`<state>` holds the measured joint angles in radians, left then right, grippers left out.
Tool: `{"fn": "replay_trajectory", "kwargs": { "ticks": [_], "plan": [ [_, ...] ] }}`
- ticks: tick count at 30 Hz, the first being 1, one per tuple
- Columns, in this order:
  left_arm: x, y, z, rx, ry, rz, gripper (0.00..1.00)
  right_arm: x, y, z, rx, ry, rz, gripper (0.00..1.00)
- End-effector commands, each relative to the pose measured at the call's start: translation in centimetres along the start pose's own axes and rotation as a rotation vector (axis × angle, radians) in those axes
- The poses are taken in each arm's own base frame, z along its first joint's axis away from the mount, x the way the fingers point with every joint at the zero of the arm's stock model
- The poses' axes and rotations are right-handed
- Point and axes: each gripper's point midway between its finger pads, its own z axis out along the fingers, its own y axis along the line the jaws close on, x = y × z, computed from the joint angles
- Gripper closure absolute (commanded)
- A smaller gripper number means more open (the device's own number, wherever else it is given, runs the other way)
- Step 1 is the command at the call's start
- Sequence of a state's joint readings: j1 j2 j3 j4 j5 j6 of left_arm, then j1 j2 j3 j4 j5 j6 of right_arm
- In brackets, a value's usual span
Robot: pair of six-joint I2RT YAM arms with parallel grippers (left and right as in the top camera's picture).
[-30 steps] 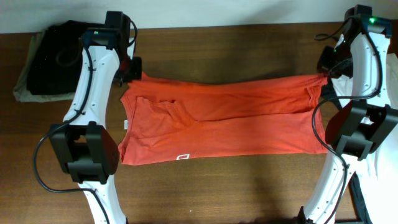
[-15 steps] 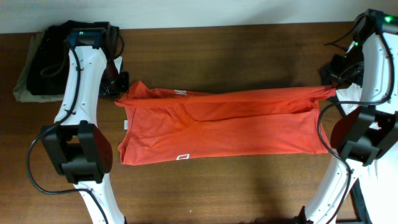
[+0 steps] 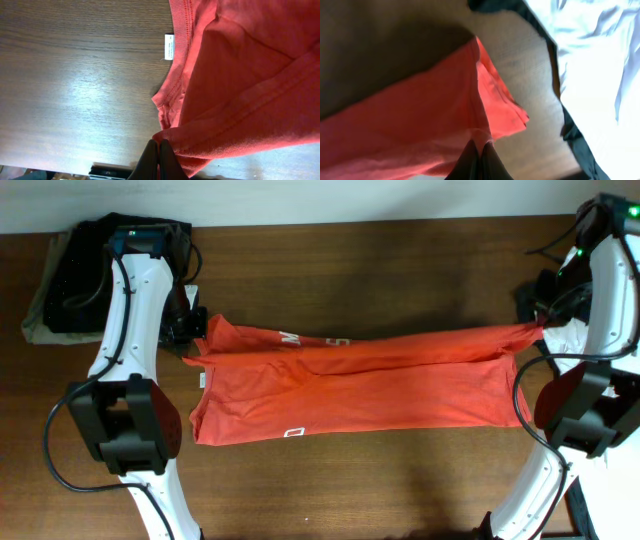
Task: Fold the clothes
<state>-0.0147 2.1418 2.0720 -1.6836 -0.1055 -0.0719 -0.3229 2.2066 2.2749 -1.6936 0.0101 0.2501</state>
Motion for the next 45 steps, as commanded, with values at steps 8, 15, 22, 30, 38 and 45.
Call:
{"fn": "replay_trajectory", "kwargs": {
  "ticks": [8, 15, 22, 30, 38, 45],
  "plan": [
    [3.4, 0.5, 2.1, -0.034, 0.112, -0.015, 1.00, 4.2, -1.7, -3.3, 0.026, -0.047, -0.014, 0.96],
    [4.9, 2.3, 3.7, -0.161, 0.182, -0.104, 1.00, 4.2, -1.7, -2.1, 0.033, -0.028, -0.010, 0.96],
    [5.7, 2.0, 5.2, -0.154, 0.222, -0.098, 1.00, 3.7, -1.7, -1.1, 0.039, -0.037, -0.009, 0.96],
    [5.8, 1.9, 5.4, -0.152, 0.227, -0.097, 0.97, 4.7, -2.0, 0.5, 0.057, 0.023, -0.012, 0.96],
    [6.0, 1.5, 5.4, -0.125, 0.236, -0.099, 0.69, 4.9, -2.6, 0.7, 0.092, 0.030, -0.013, 0.94],
    [6.0, 1.5, 5.4, -0.126, 0.237, -0.099, 0.67, 5.9, -2.9, 0.6, 0.101, 0.070, -0.016, 0.31]
  ]
}}
